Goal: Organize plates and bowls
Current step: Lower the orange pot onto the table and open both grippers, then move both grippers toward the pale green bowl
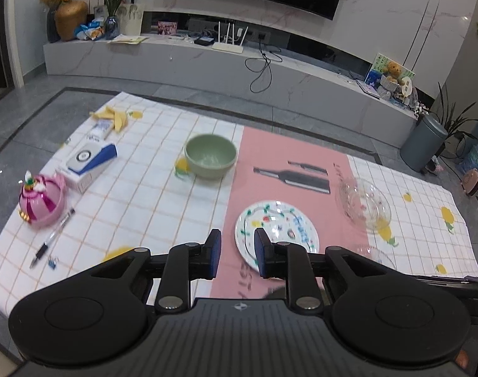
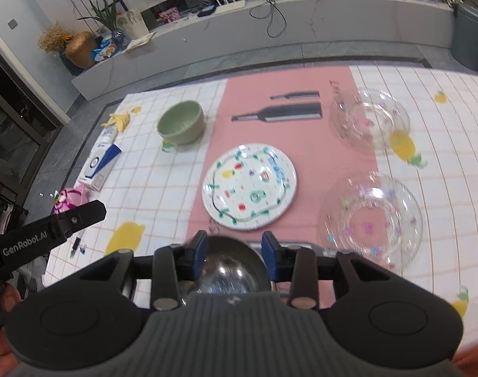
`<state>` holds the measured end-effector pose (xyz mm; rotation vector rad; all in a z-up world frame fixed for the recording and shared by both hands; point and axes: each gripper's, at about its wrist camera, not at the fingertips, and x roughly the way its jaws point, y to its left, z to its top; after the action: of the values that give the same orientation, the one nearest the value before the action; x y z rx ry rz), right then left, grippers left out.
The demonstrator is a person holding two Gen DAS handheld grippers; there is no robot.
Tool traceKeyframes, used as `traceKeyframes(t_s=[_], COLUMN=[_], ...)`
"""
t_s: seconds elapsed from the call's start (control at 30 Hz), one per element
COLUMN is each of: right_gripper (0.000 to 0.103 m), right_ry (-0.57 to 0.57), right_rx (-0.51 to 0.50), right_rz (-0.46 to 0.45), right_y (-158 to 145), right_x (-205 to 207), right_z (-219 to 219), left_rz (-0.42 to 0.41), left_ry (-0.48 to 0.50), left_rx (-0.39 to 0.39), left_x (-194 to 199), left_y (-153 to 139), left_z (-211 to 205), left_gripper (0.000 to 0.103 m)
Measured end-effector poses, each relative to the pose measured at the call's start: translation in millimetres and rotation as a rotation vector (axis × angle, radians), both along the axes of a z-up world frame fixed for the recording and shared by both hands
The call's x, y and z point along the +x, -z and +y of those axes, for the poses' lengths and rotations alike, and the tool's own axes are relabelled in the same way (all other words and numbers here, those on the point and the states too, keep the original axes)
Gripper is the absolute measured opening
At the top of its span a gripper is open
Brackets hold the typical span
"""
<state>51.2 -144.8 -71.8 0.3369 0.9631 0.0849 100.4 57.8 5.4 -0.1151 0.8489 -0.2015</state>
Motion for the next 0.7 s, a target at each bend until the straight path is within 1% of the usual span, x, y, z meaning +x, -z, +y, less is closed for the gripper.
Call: traceKeyframes(t_s=[0.23,0.33,0.4,0.6,0.7], right_gripper=[0.045,0.049,0.049,0.05,0.053], right_ry=[-0.047,-0.064,-0.075,-0.077,-0.07], right_rx=[-0.009,-0.016,-0.019,-0.028,-0.029], right_rz=[-0.02,-0.021,-0.02,-0.013,-0.008], right_y=[-9.1,-8.8,-7.2,-0.5,3.5], right_x=[33.5,49.2,60.7,98.2,118.2], right_z=[15.8,21.9,26.0,33.6,33.7], left_rz=[-0.005,-0.016,-0.031,-0.039,-0.045], left_ry=[-0.013,-0.011,-0.008,-0.029,-0.05], left_rx=[0.011,0.025,0.028,0.018,0.006], left_x=[30.9,45.3,55.4,89.7,105.5], left_y=[-2.7,-1.7,-0.8,5.5,11.3], left_z=[5.7,7.7,8.9,16.8,22.7], left_gripper=[0.026,0.03,0.036,0.046,0.051])
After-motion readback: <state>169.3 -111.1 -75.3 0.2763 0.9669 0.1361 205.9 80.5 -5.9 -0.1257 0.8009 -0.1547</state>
